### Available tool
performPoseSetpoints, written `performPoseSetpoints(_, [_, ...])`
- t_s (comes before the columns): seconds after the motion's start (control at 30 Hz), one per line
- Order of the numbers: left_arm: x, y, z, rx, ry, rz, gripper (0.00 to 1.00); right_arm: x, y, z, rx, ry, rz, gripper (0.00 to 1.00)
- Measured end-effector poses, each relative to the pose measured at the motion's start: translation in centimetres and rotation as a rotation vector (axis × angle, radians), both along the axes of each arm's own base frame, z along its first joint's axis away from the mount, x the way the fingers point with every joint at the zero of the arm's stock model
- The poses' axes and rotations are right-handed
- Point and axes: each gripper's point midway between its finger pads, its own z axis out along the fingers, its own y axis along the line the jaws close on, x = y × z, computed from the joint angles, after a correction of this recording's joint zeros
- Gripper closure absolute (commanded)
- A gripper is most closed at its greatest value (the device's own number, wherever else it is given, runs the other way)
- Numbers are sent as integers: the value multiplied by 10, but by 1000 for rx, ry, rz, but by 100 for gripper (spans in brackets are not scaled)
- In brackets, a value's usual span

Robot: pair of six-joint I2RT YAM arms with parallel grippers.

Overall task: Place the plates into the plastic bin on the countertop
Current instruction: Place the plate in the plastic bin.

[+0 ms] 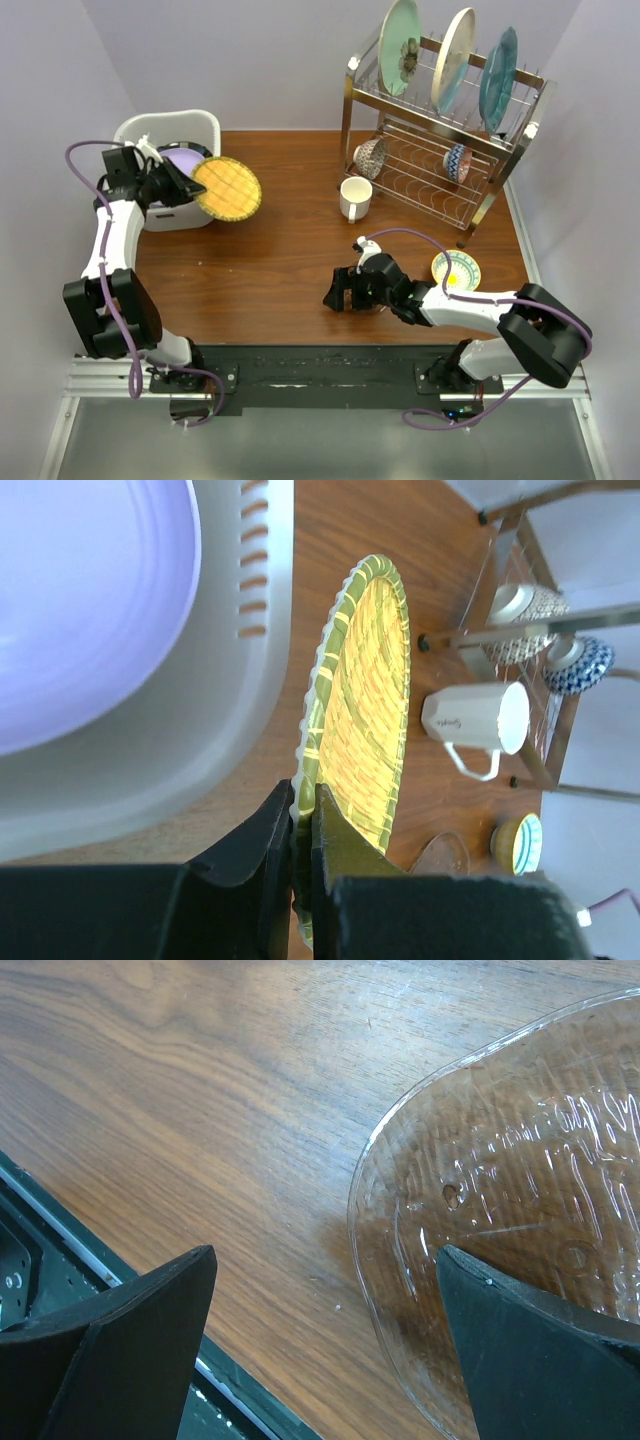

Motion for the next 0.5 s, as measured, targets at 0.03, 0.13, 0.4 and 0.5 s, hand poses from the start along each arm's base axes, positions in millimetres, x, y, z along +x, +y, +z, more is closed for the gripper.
performPoseSetpoints(0.03, [2, 2, 3, -1, -7, 4, 100, 0, 0, 0, 0, 0, 0, 5])
performPoseSetpoints(0.13, [9, 11, 11, -4, -34, 29, 100, 0, 0, 0, -1, 0, 1, 5])
performPoseSetpoints(0.4, [16, 39, 13, -14, -42, 101, 100, 0, 0, 0, -2, -2, 2, 4])
performPoseSetpoints(0.5, [16, 48, 13, -23, -41, 131, 100, 0, 0, 0, -2, -1, 2, 4])
